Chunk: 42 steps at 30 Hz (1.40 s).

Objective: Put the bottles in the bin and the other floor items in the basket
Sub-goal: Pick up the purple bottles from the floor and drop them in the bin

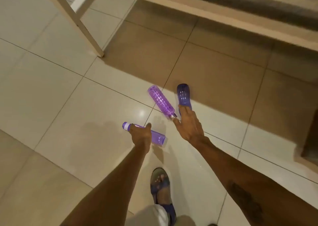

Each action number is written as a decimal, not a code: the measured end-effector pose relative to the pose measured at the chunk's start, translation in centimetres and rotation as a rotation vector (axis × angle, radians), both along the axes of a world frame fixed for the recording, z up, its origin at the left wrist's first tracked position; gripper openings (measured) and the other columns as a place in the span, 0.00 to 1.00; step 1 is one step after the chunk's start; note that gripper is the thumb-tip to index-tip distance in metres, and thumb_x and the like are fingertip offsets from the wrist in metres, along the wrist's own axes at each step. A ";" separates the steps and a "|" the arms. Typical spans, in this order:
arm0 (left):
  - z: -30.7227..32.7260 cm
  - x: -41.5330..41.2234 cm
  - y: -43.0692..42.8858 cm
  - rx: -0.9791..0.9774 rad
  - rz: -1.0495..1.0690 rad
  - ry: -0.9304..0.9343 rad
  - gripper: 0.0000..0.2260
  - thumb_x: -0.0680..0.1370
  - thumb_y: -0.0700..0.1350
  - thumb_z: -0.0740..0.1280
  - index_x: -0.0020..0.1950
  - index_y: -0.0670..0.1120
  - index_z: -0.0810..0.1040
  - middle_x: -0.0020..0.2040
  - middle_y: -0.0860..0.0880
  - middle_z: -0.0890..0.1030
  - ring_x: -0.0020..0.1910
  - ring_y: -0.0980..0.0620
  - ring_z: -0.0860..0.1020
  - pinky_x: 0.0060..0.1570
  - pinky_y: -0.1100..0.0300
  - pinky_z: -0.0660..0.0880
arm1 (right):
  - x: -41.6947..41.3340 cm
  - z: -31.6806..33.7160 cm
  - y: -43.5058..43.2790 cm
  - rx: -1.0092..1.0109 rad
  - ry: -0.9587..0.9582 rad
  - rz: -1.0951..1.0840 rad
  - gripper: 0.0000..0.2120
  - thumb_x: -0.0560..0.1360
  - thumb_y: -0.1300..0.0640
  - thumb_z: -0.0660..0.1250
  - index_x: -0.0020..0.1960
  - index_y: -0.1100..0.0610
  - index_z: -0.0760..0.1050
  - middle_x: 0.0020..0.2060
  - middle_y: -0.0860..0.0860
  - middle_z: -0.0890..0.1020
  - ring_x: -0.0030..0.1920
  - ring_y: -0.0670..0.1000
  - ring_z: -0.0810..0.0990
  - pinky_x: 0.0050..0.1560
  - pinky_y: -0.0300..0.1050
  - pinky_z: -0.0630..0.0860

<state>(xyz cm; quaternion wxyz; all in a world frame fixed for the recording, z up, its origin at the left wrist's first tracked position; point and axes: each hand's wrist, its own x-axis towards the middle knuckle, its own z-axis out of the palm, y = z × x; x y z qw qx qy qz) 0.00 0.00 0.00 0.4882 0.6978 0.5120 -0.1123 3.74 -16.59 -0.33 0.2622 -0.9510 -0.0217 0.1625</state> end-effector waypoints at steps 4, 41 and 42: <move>-8.2 0.6 0.2 -0.110 0.197 0.065 0.40 0.75 0.50 0.73 0.79 0.43 0.54 0.74 0.40 0.66 0.68 0.38 0.72 0.66 0.45 0.73 | 1.1 -8.0 1.5 -0.038 0.030 0.003 0.30 0.79 0.44 0.65 0.75 0.54 0.61 0.67 0.53 0.72 0.66 0.55 0.75 0.61 0.51 0.78; -2.4 1.4 -6.6 0.030 0.150 -0.203 0.40 0.68 0.41 0.79 0.75 0.43 0.62 0.69 0.41 0.70 0.65 0.38 0.74 0.63 0.48 0.73 | 2.0 -2.7 -5.8 0.098 0.070 -0.210 0.42 0.70 0.48 0.75 0.76 0.59 0.60 0.64 0.59 0.71 0.61 0.63 0.74 0.62 0.54 0.75; -0.4 1.4 -7.6 0.043 0.117 -0.201 0.40 0.68 0.41 0.80 0.74 0.43 0.62 0.69 0.40 0.69 0.65 0.37 0.73 0.63 0.47 0.73 | 1.6 -0.5 -7.1 0.103 0.071 -0.227 0.40 0.70 0.49 0.75 0.76 0.58 0.60 0.63 0.59 0.71 0.61 0.62 0.74 0.62 0.55 0.75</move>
